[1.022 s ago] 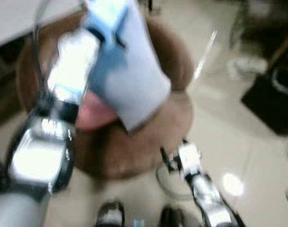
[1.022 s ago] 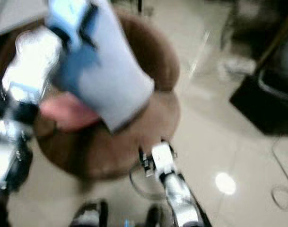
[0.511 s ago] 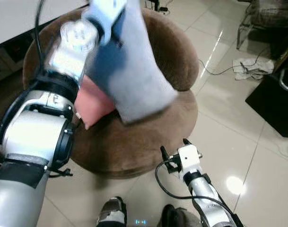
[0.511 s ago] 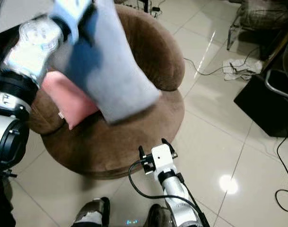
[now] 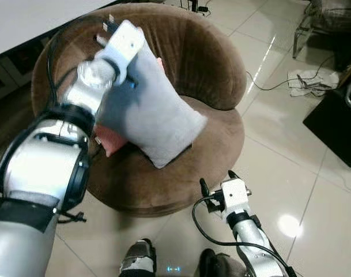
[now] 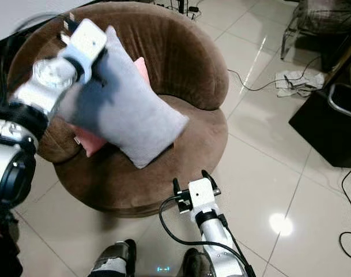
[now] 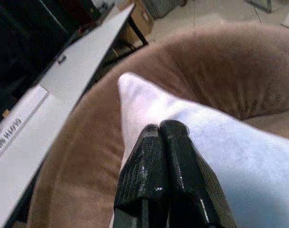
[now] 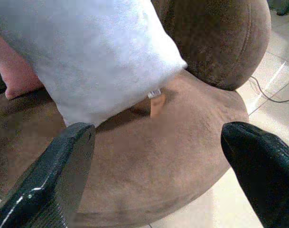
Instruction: Move the pillow to the sofa from floor
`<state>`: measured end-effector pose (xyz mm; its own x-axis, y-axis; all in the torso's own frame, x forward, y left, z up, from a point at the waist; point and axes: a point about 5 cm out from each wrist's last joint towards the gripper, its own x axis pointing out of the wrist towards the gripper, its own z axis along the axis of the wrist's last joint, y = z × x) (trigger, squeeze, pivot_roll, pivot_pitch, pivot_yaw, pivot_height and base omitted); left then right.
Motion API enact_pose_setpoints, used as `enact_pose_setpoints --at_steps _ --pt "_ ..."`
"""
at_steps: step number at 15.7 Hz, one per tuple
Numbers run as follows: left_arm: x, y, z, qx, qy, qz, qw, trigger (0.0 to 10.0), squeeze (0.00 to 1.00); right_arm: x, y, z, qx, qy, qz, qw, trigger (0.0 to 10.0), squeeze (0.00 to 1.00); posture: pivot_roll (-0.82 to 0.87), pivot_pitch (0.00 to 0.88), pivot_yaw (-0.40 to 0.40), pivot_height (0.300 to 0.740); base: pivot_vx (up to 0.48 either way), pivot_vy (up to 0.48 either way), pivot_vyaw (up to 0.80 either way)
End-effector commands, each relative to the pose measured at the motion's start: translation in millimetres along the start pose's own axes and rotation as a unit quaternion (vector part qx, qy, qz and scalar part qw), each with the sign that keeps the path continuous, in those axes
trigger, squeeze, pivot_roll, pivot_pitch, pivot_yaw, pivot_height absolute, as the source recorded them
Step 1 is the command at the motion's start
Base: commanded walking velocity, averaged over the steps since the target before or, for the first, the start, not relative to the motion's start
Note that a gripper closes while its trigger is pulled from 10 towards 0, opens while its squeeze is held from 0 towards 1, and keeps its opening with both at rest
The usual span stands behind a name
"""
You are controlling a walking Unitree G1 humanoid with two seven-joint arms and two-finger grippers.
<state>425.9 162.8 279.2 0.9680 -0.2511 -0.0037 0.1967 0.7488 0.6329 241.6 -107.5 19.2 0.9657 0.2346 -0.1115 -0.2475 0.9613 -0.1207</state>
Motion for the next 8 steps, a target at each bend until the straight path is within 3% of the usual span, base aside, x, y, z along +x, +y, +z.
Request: enact_pose_setpoints --at_steps 1,5,8 --pt "0.4 8.1 9 -0.004 -0.015 0.019 1.0 0.0 0.0 -4.0 1.7 -2 0.0 0.008 -0.002 1.0 10.0 0.0 0.06 0.165 0.06 0.74 0.0 0.0 0.0" --pt "-1.5 -2.5 -15 0.016 0.042 0.015 0.999 0.0 0.0 -7.9 4.9 3 0.004 0.003 -0.008 1.0 10.0 0.0 0.04 0.181 0.075 0.74 0.0 0.0 0.0" --pt "-4.3 -20.8 -39 0.042 0.091 -0.004 0.995 0.0 0.0 -12.4 4.3 4 0.007 0.007 -0.014 1.0 10.0 0.0 0.02 0.199 0.082 0.74 0.0 0.0 0.0"
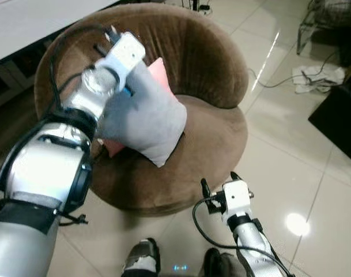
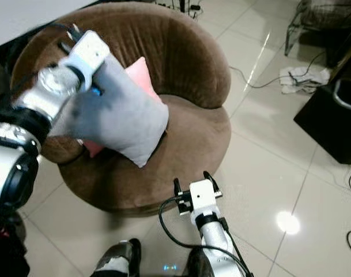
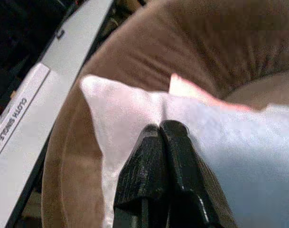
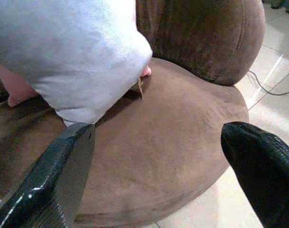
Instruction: Move the pillow to the sofa from floor
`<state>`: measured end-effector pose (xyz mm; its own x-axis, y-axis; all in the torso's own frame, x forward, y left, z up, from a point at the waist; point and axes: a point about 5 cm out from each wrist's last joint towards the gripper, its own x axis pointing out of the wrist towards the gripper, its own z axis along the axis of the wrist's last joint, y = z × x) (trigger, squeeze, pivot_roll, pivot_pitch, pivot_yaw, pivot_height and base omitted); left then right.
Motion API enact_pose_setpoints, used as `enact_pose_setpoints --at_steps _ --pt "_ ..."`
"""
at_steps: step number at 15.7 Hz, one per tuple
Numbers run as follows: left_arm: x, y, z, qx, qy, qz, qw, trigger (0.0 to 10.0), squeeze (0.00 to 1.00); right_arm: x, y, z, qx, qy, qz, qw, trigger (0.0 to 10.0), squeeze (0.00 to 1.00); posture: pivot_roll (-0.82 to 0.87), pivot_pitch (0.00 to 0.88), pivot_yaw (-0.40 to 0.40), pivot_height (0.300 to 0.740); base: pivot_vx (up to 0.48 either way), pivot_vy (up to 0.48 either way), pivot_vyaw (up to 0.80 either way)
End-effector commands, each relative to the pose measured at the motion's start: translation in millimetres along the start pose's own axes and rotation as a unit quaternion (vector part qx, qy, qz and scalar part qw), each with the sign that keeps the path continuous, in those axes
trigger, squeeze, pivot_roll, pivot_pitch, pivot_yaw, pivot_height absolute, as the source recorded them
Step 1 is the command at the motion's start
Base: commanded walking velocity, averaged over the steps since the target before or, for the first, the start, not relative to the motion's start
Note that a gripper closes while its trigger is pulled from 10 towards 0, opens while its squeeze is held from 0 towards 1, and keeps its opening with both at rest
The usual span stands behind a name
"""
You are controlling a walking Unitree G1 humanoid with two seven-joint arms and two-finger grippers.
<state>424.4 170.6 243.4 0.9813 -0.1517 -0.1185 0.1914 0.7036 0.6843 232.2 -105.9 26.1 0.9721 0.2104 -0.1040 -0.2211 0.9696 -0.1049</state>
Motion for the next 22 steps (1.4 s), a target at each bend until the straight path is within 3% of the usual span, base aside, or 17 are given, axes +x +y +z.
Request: enact_pose_setpoints --at_steps 1,2,3,4,8,17,18,22 --pt "-0.3 -7.2 -11 0.015 0.025 0.0 1.0 1.8 0.0 -4.4 0.8 -2 -0.003 0.01 -0.002 1.0 10.0 0.0 0.02 0.203 0.083 0.74 0.0 0.0 0.0" --pt "-0.6 -9.8 -15 0.022 0.034 0.0 0.999 10.0 0.0 -5.7 0.7 -3 -0.003 0.011 -0.003 1.0 10.0 0.0 0.01 0.206 0.086 0.74 0.0 0.0 0.0" --pt "-1.1 -10.4 -18 0.02 0.039 0.002 0.999 10.0 0.62 -7.3 0.6 -3 -0.002 0.012 -0.005 1.0 10.0 0.0 0.01 0.209 0.086 0.74 0.0 0.0 0.0" --pt "-2.0 -11.1 -23 0.02 0.046 0.006 0.999 10.0 1.0 -9.6 0.5 -4 -0.002 0.015 -0.008 1.0 10.0 0.0 0.01 0.216 0.088 0.74 0.0 0.0 0.0" --pt "-3.6 -21.1 -35 0.049 0.067 -0.009 0.996 10.0 1.0 -14.3 2.4 -8 0.001 0.024 -0.012 1.0 10.0 0.0 0.0 0.232 0.101 0.74 0.0 0.0 0.0" --pt "-1.8 -29.1 -31 0.079 0.068 -0.014 0.994 10.0 1.0 -19.7 1.5 -9 0.002 0.029 -0.02 0.999 10.0 0.0 -0.01 0.243 0.109 0.74 0.0 0.0 0.0" --pt "-1.7 -29.3 -31 0.08 0.069 -0.013 0.994 10.0 0.0 -19.3 1.2 -9 0.001 0.03 -0.02 0.999 10.0 0.0 -0.01 0.244 0.107 0.74 0.0 0.0 0.0" --pt "-1.4 -27.0 -29 0.058 0.059 0.006 0.997 10.0 0.0 -13.0 -3.2 -8 -0.006 0.03 -0.018 0.999 10.0 0.0 -0.01 0.227 0.093 0.74 0.0 0.0 0.0"
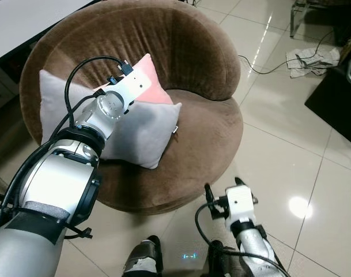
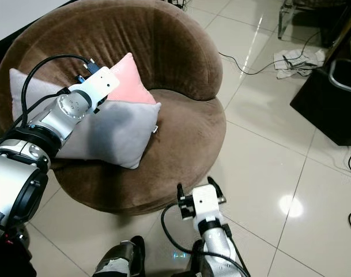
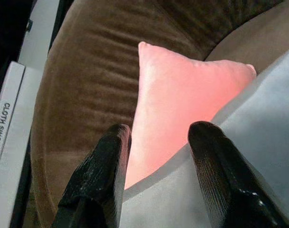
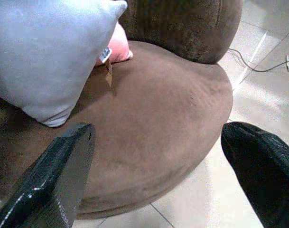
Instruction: Move the pillow to the sofa from floor
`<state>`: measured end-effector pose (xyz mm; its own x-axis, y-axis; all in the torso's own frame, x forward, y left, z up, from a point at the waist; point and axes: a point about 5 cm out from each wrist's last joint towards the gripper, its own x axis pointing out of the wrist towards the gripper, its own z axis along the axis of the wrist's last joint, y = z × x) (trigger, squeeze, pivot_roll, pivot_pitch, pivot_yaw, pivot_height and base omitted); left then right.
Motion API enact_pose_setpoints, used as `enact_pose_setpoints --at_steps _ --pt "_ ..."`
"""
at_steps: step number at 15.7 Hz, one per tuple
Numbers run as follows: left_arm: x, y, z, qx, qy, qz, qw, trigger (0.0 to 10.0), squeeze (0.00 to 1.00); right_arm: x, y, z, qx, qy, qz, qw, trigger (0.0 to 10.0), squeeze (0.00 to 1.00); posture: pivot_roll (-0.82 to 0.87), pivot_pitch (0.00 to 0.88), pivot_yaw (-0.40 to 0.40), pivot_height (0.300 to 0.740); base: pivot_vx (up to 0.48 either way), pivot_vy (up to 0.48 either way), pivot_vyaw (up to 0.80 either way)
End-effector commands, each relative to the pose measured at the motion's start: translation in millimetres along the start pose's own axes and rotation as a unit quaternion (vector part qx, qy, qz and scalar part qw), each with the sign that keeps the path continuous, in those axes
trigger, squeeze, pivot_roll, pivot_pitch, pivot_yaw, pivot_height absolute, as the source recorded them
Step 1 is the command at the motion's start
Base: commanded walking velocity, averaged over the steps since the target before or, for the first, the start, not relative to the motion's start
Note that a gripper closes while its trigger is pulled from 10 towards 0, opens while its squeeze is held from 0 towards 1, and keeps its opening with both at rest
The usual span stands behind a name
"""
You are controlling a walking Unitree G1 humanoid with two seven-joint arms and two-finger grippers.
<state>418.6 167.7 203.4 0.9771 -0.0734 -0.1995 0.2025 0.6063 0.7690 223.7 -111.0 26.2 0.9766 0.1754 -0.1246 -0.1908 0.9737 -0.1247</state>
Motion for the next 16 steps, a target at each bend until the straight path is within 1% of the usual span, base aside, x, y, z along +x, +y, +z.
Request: enact_pose_setpoints --at_steps 1,2,3,4,5,6,7,8,9,10,11,12,14,16 --pt "-0.4 6.3 1 -0.023 -0.008 0.016 1.0 10.0 0.0 -2.5 -1.5 -7 0.001 0.019 -0.002 1.0 10.0 0.0 0.0 0.221 0.089 0.74 0.0 0.0 0.0" --pt "-0.3 9.5 6 -0.051 -0.022 0.021 0.998 10.0 0.0 -2.1 -2.3 -7 -0.002 0.018 -0.001 1.0 10.0 0.0 0.0 0.219 0.089 0.74 0.0 0.0 0.0" --pt "-0.3 11.7 14 -0.101 -0.049 0.021 0.993 10.0 0.0 -1.4 -4.7 -8 -0.003 0.016 -0.004 1.0 10.0 0.0 0.0 0.207 0.08 0.74 0.0 0.0 0.0" --pt "-0.6 9.5 19 -0.119 -0.074 0.015 0.99 10.0 0.0 -0.1 -7.5 -8 -0.007 0.013 -0.006 1.0 10.0 0.0 0.01 0.198 0.072 0.74 0.0 0.0 0.0" --pt "-0.8 6.7 21 -0.13 -0.087 0.009 0.988 10.0 0.0 1.9 -9.5 -6 -0.008 0.008 -0.007 1.0 10.0 0.0 0.02 0.193 0.067 0.74 0.0 0.0 0.0" --pt "-1.6 -1.9 27 -0.152 -0.117 -0.013 0.981 10.0 0.0 9.4 -16.0 -1 -0.002 0.0 -0.014 1.0 10.0 0.0 0.03 0.183 0.055 0.74 0.0 0.0 0.0" --pt "-3.0 -10.1 33 -0.147 -0.148 -0.027 0.978 10.0 0.0 17.4 -24.0 4 0.017 -0.001 -0.029 0.999 10.0 0.0 0.03 0.171 0.045 0.74 0.0 0.0 0.0" --pt "-5.0 -17.6 45 -0.152 -0.184 -0.039 0.97 10.0 0.0 25.0 -35.6 11 0.02 -0.015 -0.05 0.998 10.0 0.0 0.04 0.163 0.035 0.74 0.0 0.0 0.0" --pt "-6.7 -24.3 55 -0.15 -0.209 -0.05 0.965 10.0 0.0 29.1 -43.2 17 0.015 -0.028 -0.062 0.998 10.0 0.0 0.04 0.158 0.031 0.74 0.0 0.0 0.0" --pt "-9.2 -39.1 67 -0.117 -0.236 -0.074 0.962 10.0 0.0 31.4 -49.3 20 0.015 -0.033 -0.074 0.997 10.0 0.0 0.04 0.147 0.022 0.74 0.0 0.0 0.0" --pt "-11.4 -53.3 77 -0.093 -0.254 -0.094 0.958 10.0 0.0 33.2 -52.8 23 0.013 -0.039 -0.078 0.996 10.0 0.0 0.02 0.136 0.016 0.74 0.0 0.0 0.0" --pt "-14.1 -66.7 84 -0.079 -0.269 -0.114 0.953 10.0 0.0 35.2 -54.0 27 0.008 -0.049 -0.079 0.996 10.0 0.0 0.01 0.131 0.016 0.74 0.0 0.0 0.0" --pt "-22.7 -108.6 93 -0.079 -0.286 -0.184 0.937 10.0 0.0 39.9 -53.8 36 0.001 -0.068 -0.083 0.994 10.0 0.0 -0.02 0.121 0.019 0.74 0.0 0.0 0.0" --pt "-33.1 -144.1 94 -0.092 -0.292 -0.235 0.922 10.0 0.0 39.5 -53.1 37 -0.008 -0.07 -0.087 0.994 10.0 0.0 -0.05 0.113 0.02 0.74 0.0 0.0 0.0"
